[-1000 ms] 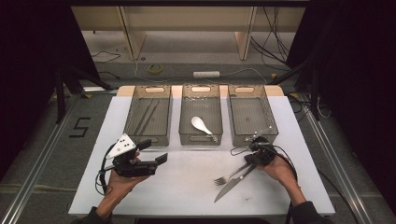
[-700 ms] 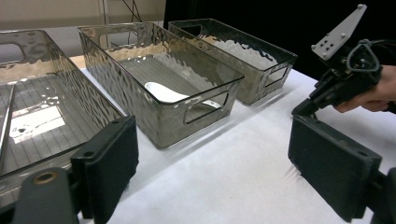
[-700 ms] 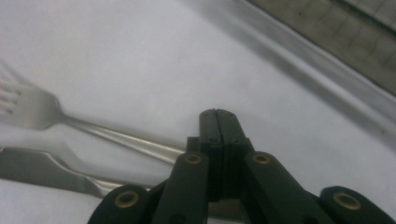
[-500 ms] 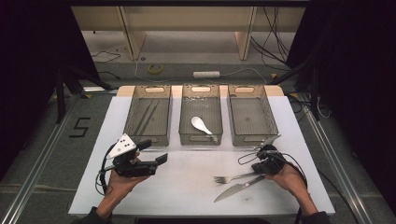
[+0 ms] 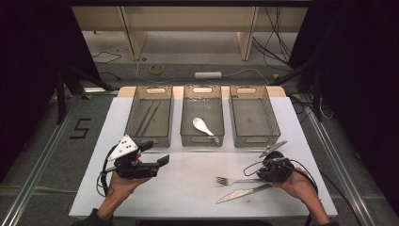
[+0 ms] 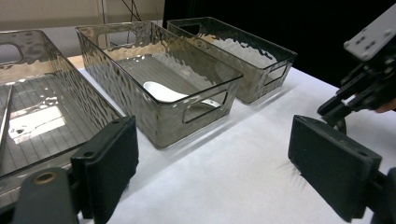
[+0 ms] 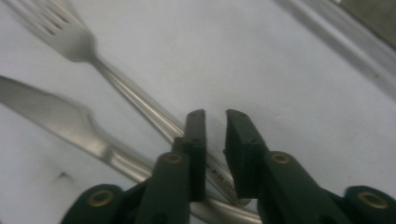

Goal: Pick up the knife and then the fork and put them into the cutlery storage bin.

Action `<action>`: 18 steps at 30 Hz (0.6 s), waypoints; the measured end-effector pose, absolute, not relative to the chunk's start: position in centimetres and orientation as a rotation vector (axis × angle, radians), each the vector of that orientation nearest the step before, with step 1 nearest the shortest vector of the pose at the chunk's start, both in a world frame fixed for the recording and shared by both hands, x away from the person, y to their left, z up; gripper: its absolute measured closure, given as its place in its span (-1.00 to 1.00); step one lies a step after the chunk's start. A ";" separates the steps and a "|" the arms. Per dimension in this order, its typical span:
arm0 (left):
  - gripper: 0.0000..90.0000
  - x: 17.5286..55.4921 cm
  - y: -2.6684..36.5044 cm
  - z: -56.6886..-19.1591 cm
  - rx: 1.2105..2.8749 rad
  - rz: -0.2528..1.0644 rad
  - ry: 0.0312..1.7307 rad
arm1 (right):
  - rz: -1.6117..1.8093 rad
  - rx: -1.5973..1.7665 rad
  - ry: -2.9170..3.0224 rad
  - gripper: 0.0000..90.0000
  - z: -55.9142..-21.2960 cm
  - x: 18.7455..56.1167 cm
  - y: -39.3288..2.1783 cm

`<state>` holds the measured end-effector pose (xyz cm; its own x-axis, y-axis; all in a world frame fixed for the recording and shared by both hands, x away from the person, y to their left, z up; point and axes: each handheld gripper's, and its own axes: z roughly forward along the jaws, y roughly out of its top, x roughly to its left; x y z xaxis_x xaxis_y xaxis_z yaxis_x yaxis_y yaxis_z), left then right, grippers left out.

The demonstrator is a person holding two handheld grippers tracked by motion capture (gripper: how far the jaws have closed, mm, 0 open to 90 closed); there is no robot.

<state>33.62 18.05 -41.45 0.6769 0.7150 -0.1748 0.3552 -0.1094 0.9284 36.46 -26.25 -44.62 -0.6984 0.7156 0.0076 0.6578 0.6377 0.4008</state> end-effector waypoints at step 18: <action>-0.65 33.6 18.1 -41.4 1.709 0.380 0.869 | 0.467 0.864 2.894 -0.18 -44.4 34.5 -25.3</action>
